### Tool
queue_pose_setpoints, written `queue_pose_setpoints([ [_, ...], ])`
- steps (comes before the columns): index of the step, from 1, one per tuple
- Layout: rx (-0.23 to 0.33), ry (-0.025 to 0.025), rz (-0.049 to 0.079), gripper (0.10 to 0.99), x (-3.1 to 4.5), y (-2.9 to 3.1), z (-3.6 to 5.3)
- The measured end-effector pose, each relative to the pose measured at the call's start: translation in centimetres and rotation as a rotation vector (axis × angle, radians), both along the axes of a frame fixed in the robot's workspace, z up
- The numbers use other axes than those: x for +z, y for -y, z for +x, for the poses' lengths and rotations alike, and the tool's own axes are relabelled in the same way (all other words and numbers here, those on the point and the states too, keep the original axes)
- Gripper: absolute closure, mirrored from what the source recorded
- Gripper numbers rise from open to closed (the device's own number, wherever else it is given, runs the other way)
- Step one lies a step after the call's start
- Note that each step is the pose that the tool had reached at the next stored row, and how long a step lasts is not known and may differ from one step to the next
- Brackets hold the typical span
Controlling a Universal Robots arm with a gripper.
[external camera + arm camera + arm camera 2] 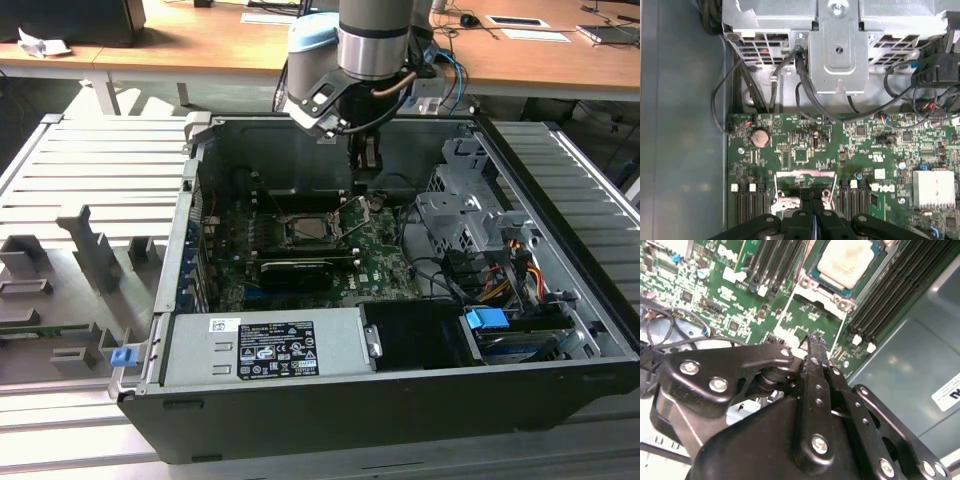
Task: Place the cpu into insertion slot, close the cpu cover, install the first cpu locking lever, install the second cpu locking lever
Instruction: 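Close the cpu cover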
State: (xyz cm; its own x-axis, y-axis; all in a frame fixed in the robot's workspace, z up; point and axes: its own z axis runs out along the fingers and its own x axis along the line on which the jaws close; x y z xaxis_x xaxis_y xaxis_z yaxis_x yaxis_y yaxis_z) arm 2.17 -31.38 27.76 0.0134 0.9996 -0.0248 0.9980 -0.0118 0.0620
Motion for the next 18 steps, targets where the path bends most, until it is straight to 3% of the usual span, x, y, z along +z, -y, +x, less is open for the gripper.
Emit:
queue_pose_setpoints([
  [4, 0.001, -0.0001, 0.000, 0.980, -0.40, 0.00, 0.43],
  [9, 0.001, -0.0001, 0.000, 0.980, -1.43, 0.16, 0.52],
  [12, 0.003, -0.0040, 0.000, 0.980, -1.94, 0.16, 1.22],
  [13, 0.005, -0.0095, 0.000, 0.980, -1.97, 0.16, 1.87],
  [14, 0.007, -0.0115, 0.000, 0.980, -1.99, 0.16, 2.12],
  [18, 0.041, -0.0143, 0.001, 0.980, -2.02, 0.15, 2.68],
])
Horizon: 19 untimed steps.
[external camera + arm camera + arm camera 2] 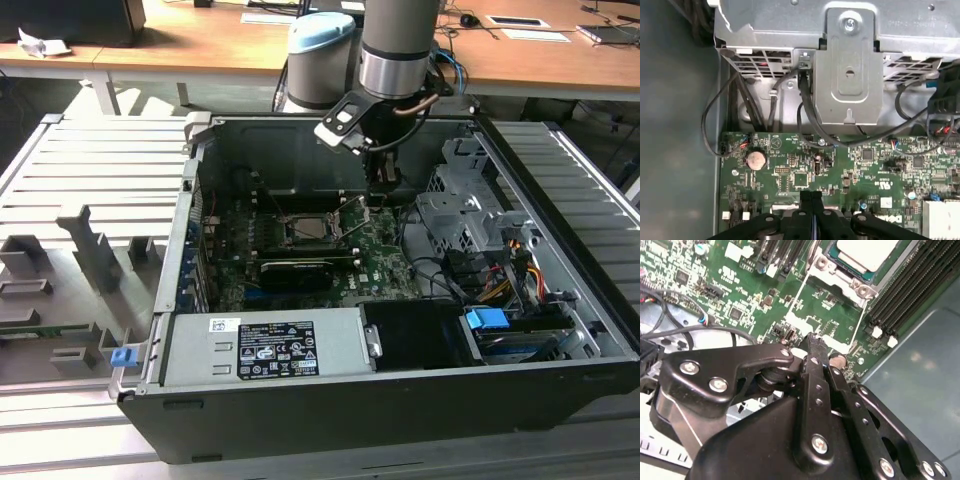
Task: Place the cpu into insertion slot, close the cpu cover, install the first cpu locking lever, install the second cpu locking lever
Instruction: 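Close the cpu cover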
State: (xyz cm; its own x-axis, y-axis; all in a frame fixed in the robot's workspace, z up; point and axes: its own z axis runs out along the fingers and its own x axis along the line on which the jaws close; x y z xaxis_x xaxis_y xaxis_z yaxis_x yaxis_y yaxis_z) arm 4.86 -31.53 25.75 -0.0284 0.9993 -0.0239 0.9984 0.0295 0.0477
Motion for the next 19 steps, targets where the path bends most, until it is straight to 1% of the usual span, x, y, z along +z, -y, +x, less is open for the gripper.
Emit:
queue_pose_setpoints([
  [4, 0.002, -0.0006, 0.000, 0.980, -0.02, -0.04, 0.50],
  [7, 0.002, -0.0013, 0.000, 0.980, -0.06, -0.04, 1.23],
  [8, 0.002, -0.0014, 0.000, 0.980, -0.21, -0.04, 1.39],
  [9, 0.002, -0.0014, 0.000, 0.980, -0.53, -0.04, 1.41],
  [10, 0.002, -0.0025, 0.000, 0.980, -0.87, -0.04, 1.41],
  [11, 0.003, -0.0053, 0.000, 0.980, -1.02, -0.04, 1.41],
  [13, 0.002, -0.0093, 0.000, 0.980, -1.12, -0.04, 1.39],
  [14, 0.002, -0.0131, 0.000, 0.980, -1.18, -0.04, 1.38],
  [16, 0.002, -0.0176, 0.000, 0.980, -1.22, -0.04, 1.36],
  [19, 0.002, -0.0178, 0.000, 0.980, -1.23, -0.04, 1.17],
])
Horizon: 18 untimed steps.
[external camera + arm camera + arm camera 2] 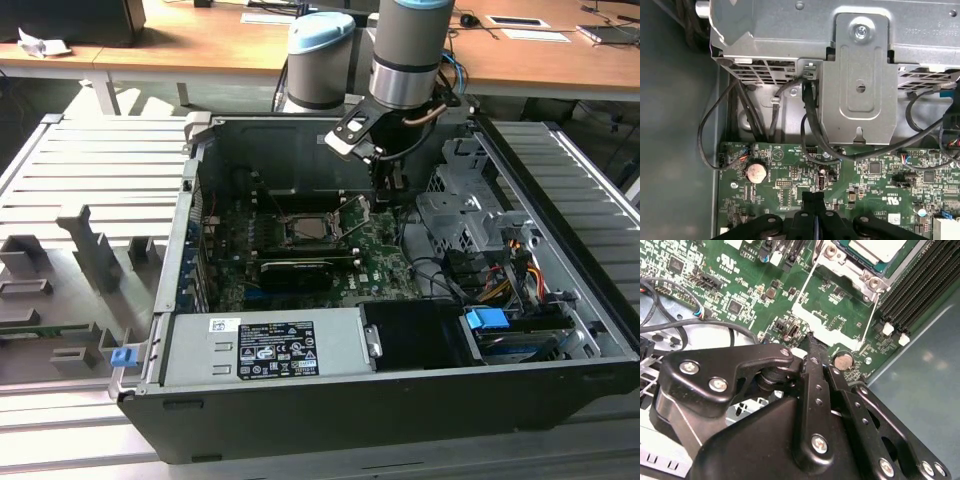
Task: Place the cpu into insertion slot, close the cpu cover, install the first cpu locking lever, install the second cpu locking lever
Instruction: 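Close the cpu cover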
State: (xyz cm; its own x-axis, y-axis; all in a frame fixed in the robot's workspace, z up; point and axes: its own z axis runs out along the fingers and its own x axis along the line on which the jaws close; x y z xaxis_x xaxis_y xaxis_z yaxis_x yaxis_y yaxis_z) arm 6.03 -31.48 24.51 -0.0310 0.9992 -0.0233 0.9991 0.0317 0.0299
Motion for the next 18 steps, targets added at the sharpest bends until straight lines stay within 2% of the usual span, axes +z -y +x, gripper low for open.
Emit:
queue_pose_setpoints([
  [18, 0.000, 0.0000, 0.000, 0.980, 0.00, 0.00, -0.32],
])
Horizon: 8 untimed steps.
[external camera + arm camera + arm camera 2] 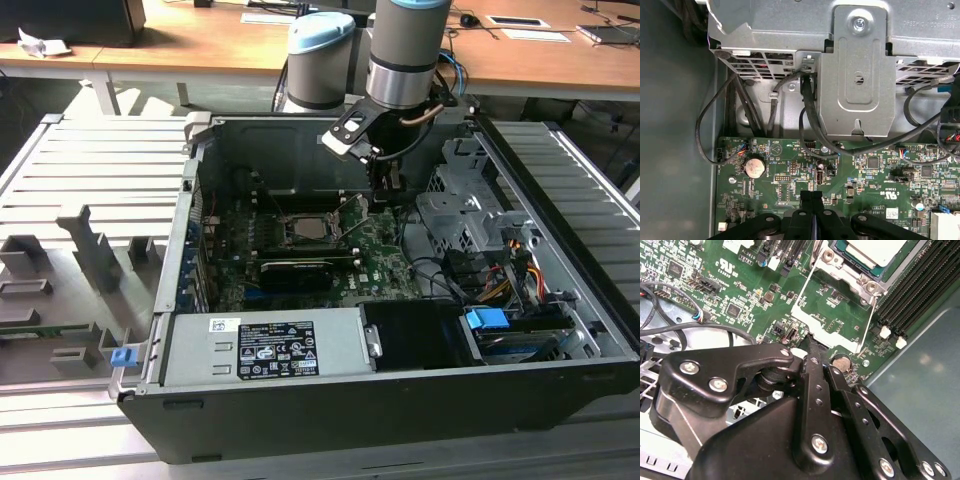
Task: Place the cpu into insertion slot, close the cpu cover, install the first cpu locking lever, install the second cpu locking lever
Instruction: 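Close the cpu cover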
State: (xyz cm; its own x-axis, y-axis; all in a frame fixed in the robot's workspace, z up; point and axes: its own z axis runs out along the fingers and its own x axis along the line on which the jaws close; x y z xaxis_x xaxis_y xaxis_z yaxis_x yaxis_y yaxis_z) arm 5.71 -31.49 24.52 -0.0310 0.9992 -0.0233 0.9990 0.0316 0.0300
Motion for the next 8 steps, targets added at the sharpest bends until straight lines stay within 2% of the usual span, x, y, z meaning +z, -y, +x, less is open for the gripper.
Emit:
queue_pose_setpoints([
  [8, 0.000, 0.0000, 0.000, 0.980, 0.00, 0.00, -0.06],
])
